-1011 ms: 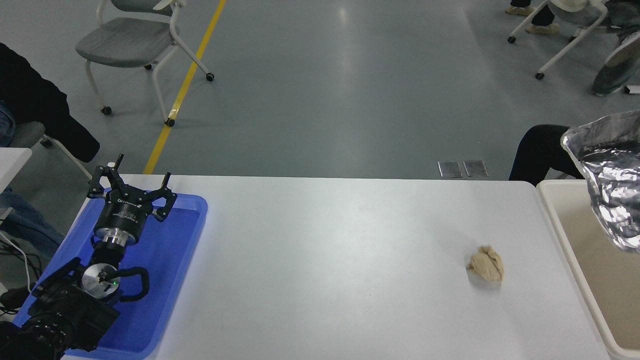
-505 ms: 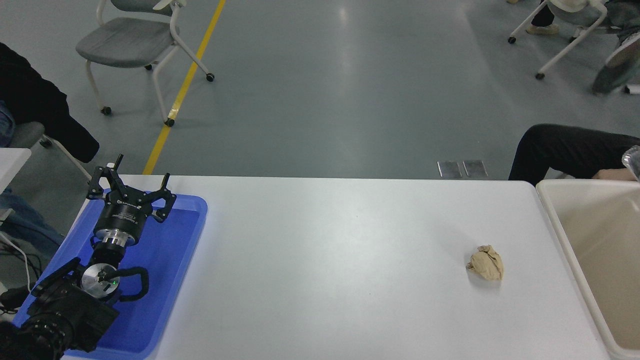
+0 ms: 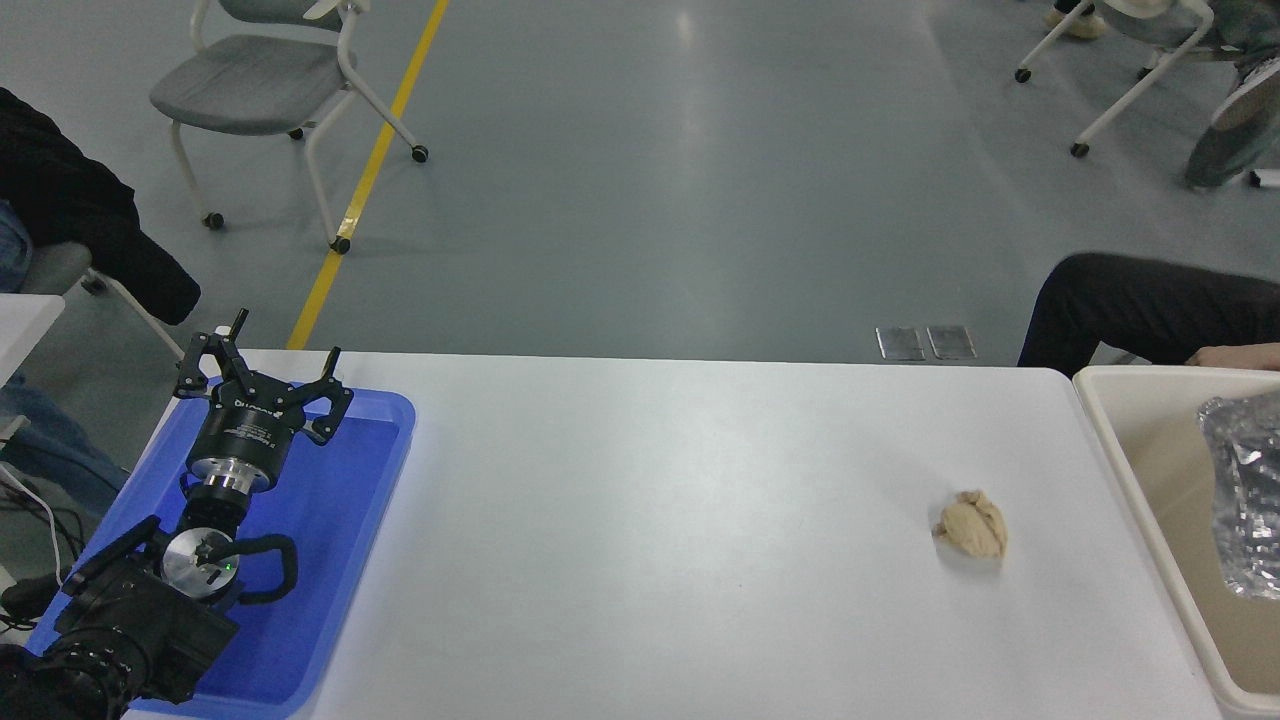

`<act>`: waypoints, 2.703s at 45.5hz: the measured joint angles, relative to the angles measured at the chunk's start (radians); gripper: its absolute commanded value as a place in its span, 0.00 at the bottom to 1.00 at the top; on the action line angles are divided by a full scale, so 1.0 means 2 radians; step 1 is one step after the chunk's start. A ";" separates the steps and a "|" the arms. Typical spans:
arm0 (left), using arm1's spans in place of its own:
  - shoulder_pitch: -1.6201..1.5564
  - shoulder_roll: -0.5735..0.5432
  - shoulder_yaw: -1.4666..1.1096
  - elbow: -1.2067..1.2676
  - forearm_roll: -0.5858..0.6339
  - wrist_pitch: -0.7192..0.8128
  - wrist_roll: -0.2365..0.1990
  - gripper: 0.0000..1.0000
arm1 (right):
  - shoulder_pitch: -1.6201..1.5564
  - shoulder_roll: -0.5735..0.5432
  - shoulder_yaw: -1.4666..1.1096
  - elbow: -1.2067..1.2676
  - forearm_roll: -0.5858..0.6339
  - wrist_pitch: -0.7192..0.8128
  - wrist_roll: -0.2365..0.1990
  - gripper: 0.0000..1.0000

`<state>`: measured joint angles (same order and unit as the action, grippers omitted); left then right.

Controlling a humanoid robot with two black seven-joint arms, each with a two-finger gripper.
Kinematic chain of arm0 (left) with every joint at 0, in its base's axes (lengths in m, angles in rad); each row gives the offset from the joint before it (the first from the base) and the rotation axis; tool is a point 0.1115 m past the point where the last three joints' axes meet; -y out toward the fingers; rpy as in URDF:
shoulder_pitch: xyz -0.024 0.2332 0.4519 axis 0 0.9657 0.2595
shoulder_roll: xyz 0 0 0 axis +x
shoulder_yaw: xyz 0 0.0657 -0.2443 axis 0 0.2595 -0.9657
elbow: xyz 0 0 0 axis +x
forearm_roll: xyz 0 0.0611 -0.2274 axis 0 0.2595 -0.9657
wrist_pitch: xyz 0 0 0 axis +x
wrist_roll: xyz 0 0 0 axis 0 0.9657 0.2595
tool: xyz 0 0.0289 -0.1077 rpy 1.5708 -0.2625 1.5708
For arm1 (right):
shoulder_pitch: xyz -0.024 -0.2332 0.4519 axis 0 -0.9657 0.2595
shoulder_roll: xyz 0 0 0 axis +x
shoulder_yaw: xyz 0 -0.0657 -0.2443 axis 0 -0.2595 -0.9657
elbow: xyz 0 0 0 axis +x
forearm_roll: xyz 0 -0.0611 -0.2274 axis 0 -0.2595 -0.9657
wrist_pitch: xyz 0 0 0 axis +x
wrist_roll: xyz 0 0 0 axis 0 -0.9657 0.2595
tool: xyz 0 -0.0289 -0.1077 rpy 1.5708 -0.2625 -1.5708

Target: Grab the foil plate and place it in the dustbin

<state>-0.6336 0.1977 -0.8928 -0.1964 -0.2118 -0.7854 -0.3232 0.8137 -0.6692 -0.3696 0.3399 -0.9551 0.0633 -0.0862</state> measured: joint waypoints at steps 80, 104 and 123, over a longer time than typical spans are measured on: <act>-0.001 -0.001 0.000 -0.001 0.000 0.000 0.001 1.00 | 0.546 0.013 -0.292 0.482 0.219 0.270 -0.014 1.00; 0.000 0.000 0.000 0.000 0.000 0.000 0.000 1.00 | 0.676 0.159 -0.354 0.543 0.341 0.322 -0.017 1.00; 0.001 0.000 0.000 0.000 0.000 0.000 0.000 1.00 | 0.731 0.180 -0.392 0.569 0.377 0.336 -0.019 1.00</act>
<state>-0.6322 0.1978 -0.8928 -0.1962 -0.2117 -0.7854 -0.3234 2.2764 -0.3083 -1.1530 1.4773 -0.2005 0.7351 -0.1232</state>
